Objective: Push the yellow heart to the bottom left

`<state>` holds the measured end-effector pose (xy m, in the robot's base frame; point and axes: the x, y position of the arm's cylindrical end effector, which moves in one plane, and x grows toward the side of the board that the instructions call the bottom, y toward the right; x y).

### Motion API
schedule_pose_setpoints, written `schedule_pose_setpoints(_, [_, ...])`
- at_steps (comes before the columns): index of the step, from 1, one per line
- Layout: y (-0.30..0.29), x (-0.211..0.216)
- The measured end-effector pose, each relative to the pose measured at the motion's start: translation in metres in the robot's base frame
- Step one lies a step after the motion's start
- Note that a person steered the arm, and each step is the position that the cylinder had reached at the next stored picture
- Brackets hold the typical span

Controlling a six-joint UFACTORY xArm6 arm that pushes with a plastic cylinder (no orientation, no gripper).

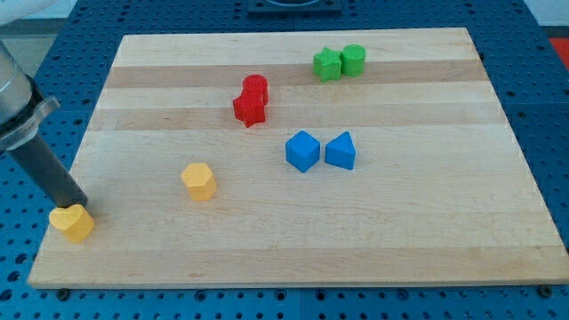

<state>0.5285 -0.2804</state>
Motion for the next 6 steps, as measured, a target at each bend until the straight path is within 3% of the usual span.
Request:
schedule_pose_setpoints(2, [-0.024,-0.006])
schedule_pose_setpoints(4, [-0.023,0.032])
schedule_pose_setpoints(6, [-0.023,0.027])
